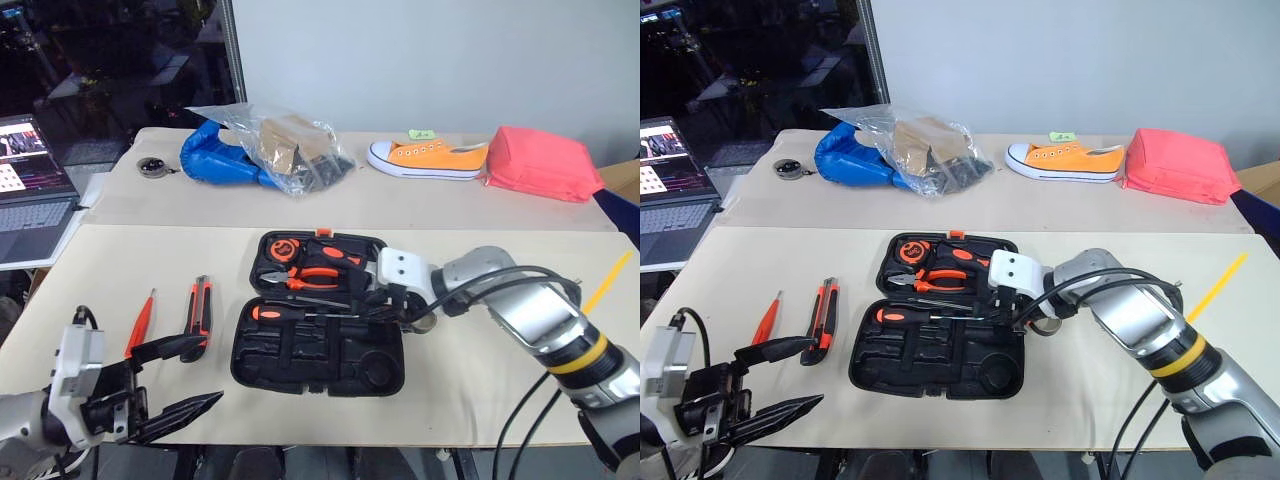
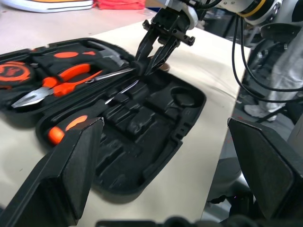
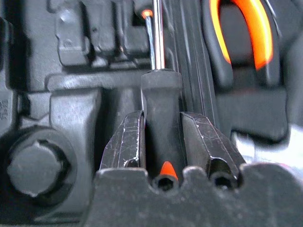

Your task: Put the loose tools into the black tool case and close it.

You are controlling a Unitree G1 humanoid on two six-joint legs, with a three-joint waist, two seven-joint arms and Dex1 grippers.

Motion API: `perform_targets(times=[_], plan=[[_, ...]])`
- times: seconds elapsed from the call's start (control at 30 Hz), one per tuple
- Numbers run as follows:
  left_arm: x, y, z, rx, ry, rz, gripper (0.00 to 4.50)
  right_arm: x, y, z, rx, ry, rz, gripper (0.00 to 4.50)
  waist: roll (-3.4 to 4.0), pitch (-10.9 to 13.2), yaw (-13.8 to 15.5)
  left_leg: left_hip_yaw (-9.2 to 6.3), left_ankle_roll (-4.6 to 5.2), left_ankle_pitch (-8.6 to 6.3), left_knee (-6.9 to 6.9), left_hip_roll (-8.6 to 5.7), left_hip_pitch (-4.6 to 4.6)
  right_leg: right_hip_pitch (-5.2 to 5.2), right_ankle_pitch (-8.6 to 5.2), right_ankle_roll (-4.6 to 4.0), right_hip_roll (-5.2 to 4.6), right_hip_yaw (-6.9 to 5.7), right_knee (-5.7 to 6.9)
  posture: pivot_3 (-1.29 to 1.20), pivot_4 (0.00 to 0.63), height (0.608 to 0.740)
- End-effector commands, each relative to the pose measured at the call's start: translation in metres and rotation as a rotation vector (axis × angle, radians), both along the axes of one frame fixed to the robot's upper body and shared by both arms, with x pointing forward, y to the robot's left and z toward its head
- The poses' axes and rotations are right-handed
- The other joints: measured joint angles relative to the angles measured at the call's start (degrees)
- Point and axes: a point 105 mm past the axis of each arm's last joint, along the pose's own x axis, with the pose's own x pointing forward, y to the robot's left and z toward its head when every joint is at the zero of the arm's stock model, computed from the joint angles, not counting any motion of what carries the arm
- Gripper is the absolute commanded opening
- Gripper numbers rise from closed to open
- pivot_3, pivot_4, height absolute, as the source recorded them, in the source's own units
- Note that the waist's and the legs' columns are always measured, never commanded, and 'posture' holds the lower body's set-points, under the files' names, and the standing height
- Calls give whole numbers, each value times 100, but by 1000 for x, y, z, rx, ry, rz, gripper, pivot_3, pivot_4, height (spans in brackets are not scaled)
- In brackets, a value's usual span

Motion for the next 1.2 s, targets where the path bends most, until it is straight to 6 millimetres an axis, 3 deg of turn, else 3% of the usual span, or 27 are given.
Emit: perform_targets(times=[0.03, 0.33, 0.67, 0.8, 0.87, 1.0, 1.2], plan=[[-5, -6, 8, 16, -56, -7, 4500, -6, 12, 2, -18, -2, 73, 840, 0, 0, -7, 0, 0, 0, -3, 0, 0, -2, -2, -4, 2, -3, 1, 0, 150, 740], [-5, -2, 9, 32, -66, -12, 4500, -8, 23, -8, -34, 88, 13, 840, 1, 0, -30, 0, -1, 0, 1, 6, 5, -5, -4, -25, 15, -14, 14, 0, 150, 740], [-4, 14, 7, 75, -60, -12, 4500, 0, 20, -23, -70, 109, -65, 837, 0, -1, -22, 4, -1, 0, 1, 6, 9, -3, -4, -28, 12, -20, 13, 0, 150, 740], [-2, 15, 7, 80, -65, -18, 4500, -3, 17, -30, -118, 116, -15, 837, -1, -2, -26, 6, -1, 1, 3, 7, 21, 6, -9, -45, 11, -19, 13, 0, 150, 740], [-2, 15, 6, 81, -65, -20, 4500, -2, 15, -32, -132, 106, -2, 1842, -5, -5, -26, 7, -2, 1, 3, 7, 25, 7, -15, -57, 11, -19, 13, 0, 150, 740], [-2, 15, 6, 84, -67, -21, 4500, 4, 9, -25, -128, 56, -12, 3073, -6, -5, 8, 8, -2, 1, 2, 5, 29, 6, -17, -53, 1, -23, 11, 0, 150, 740], [-1, 16, 5, 85, -70, -12, 4500, 0, 1, 7, -15, 46, -23, 3073, -7, -5, 25, 10, -2, 1, 3, 1, 14, 7, -7, -32, -7, -24, 8, 0, 150, 740]])
